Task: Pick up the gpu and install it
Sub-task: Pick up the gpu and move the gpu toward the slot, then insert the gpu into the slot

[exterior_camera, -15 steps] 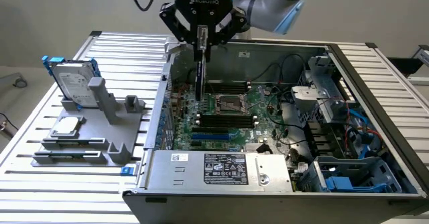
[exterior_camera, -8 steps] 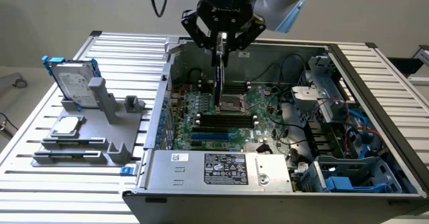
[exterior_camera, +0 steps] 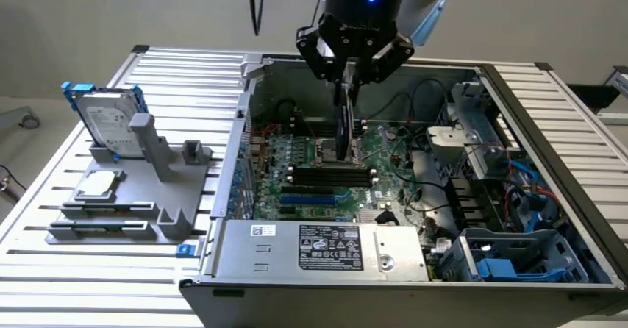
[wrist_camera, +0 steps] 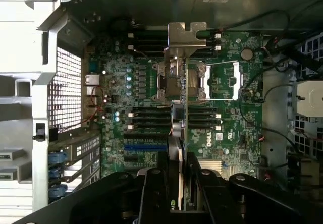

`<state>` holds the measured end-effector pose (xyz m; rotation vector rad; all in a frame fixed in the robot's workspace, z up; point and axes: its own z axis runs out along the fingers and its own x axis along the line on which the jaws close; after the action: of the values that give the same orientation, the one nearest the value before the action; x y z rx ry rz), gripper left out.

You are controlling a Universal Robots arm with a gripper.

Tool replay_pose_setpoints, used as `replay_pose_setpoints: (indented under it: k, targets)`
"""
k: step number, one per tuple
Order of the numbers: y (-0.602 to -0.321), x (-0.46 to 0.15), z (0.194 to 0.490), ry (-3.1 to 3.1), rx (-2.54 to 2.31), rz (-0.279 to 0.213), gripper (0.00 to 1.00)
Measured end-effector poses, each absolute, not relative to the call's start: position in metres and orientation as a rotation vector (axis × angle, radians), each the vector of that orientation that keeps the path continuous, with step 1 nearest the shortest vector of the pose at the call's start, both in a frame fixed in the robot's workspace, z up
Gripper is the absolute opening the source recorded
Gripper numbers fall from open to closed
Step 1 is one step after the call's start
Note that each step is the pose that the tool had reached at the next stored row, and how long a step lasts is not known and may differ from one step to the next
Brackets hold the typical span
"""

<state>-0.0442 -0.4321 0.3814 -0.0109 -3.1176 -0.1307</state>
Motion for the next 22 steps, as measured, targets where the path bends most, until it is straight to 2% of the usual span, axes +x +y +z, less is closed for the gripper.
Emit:
replay_pose_setpoints:
  k: [22]
  targets:
    - [-0.4314,-0.044,0.3741,-3.117,-0.011,-0.131,0.26]
